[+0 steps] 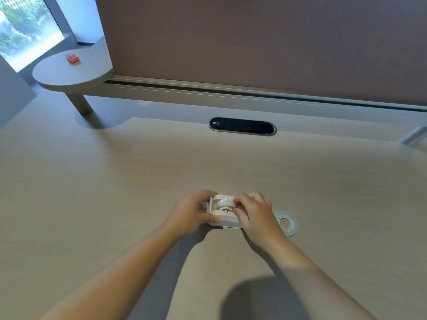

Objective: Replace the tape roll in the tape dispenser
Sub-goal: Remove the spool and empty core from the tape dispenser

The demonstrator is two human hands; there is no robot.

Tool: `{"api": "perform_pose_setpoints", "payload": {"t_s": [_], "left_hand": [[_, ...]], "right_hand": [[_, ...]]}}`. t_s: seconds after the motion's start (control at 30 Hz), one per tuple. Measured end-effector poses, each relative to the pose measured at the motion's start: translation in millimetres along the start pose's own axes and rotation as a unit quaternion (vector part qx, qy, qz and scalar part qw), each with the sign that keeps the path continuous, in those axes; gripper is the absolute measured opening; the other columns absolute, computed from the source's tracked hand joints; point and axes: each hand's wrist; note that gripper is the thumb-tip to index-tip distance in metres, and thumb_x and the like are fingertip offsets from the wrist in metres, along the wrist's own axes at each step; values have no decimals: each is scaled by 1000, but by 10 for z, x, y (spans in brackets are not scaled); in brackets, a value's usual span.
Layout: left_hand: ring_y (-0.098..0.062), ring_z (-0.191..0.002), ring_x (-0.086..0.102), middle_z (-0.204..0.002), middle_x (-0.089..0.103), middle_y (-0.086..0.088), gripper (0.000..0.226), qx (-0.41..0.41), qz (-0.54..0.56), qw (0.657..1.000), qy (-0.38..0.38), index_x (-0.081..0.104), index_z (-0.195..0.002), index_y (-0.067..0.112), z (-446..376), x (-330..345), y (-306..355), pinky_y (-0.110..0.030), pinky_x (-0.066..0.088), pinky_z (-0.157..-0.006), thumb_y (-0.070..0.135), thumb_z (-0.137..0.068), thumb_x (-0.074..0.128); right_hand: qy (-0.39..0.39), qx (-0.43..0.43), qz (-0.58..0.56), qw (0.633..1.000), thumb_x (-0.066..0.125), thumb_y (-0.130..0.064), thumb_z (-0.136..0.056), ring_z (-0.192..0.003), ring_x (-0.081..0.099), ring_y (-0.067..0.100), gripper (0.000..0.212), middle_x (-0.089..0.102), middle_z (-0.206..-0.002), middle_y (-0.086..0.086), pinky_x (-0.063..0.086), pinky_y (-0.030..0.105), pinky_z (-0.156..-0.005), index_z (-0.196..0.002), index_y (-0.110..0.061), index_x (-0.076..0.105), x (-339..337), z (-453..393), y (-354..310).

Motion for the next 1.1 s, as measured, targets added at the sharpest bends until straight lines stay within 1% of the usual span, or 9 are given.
{"api": "perform_pose_setpoints", "payload": {"t_s": [0.1,0.2,0.3,0.37,0.47,0.63,0.77,0.93,1.1], "left_hand": [[-20,-97,58,-117,61,-2,55,-4,-6,1000,-8,50,-117,23,-20,-5,13,-31,45,-87,20,-66,72],[-22,-118,48,-131,51,-5,61,-1,-34,999,-37,42,-125,20,-37,-37,84,-34,38,-98,23,-70,69],[-21,-129,36,-141,40,-4,62,15,-11,1000,-13,36,-131,21,2,-102,228,-33,31,-104,27,-75,63],[-20,-120,45,-132,50,-4,49,35,44,998,-1,46,-123,21,48,-132,367,-33,36,-99,25,-77,61],[-18,-91,62,-96,66,-4,17,66,115,991,-20,62,-96,18,111,-103,538,-34,49,-87,17,-79,59],[2,-55,57,-70,62,-2,10,80,187,979,-5,62,-86,6,163,84,576,-9,46,-56,12,-80,57],[-1,-55,59,-72,64,-5,14,93,223,970,13,62,-92,8,212,267,476,-12,48,-55,13,-80,56],[-8,-62,64,-78,64,-7,13,119,280,953,0,62,-91,13,369,460,260,-17,54,-62,11,-82,52],[-10,-61,62,-79,63,-7,15,155,321,934,-19,63,-91,11,621,621,144,-16,54,-59,8,-82,51]], "right_hand": [[-2,-7,-24,1000,46,-23,-85,-105,45,28,19,56,-107,9,38,36,-88,-99,-15,56,-68,-13,-28],[10,-39,-45,998,46,-16,-86,-93,48,21,16,55,-94,3,33,22,-69,-95,-8,56,-220,-33,-64],[23,-15,-128,991,50,-15,-84,-84,51,14,9,57,-83,-6,36,20,-65,-87,-12,58,-382,-24,-129],[28,-6,-185,982,52,-14,-83,-78,54,12,8,57,-75,-11,41,13,-61,-79,-19,56,-443,2,-165],[33,-14,-267,963,54,-11,-82,-70,55,11,20,59,-72,-8,44,8,-57,-70,-27,57,-481,78,-203],[35,-28,-376,925,60,-17,-79,-70,60,9,10,64,-74,-4,49,11,-59,-74,-26,60,-496,219,-133],[40,-56,-397,915,61,-15,-78,-63,60,2,16,63,-71,-4,50,14,-60,-70,-29,60,-369,312,-7],[55,-88,-375,921,60,-13,-79,-66,62,13,16,64,-71,0,54,19,-62,-71,-27,58,-128,478,123],[70,-103,-386,914,56,-7,-81,-47,59,2,6,60,-67,5,52,14,-53,-86,-9,58,20,770,138]]}}
Point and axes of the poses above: each hand's wrist, its own z-axis away from the middle knuckle, its own x-axis out of the palm, y = z × x
